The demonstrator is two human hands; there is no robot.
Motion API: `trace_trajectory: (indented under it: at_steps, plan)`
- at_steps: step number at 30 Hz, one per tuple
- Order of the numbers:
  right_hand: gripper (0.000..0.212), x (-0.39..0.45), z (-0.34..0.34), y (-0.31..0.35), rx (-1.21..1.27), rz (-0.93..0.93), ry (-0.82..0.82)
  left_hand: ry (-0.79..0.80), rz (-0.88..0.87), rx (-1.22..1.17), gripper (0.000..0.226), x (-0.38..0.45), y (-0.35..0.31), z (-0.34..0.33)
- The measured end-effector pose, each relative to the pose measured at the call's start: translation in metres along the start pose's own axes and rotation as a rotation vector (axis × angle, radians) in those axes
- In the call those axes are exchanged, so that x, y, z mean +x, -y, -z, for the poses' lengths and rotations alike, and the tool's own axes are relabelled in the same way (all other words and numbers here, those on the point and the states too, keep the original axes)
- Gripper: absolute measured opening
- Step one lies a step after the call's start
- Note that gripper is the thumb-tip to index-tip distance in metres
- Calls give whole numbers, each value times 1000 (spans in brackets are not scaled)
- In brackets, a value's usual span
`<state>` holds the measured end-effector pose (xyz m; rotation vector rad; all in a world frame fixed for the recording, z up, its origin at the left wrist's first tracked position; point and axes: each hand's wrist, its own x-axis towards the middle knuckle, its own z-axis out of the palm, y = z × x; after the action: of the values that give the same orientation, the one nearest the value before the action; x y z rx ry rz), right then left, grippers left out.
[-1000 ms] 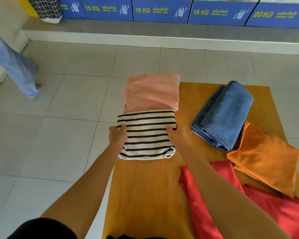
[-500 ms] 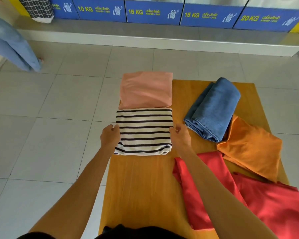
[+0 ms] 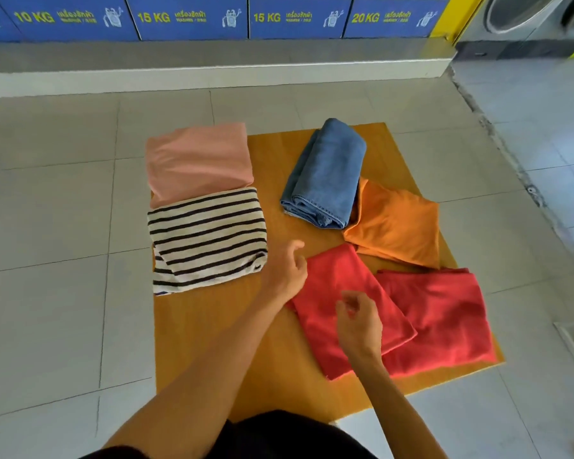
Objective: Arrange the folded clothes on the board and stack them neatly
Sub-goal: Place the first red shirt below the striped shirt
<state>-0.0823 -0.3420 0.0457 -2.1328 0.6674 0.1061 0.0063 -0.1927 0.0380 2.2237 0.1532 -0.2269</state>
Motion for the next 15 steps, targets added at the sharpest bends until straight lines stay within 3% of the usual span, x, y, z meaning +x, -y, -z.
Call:
trace_trajectory:
  at_steps: [3,5,6,11,15]
  plan:
    - [11,-11,22,-33,-23,-66,-203,146,51,186,59,0,-6,-30]
    - [6,-18,34,-48,-17,-161,-273,135,81,333,72,-9,-1,-36]
    - [13,-22,37,-54,-12,-226,-274,118,97,368,75,-15,4,-35]
    - [63,-29,35,-66,-16,-472,-78,290,273,205,66,-51,38,-8]
    - [83,-20,24,-59,107,-499,180,287,411,-66,64,-88,68,18]
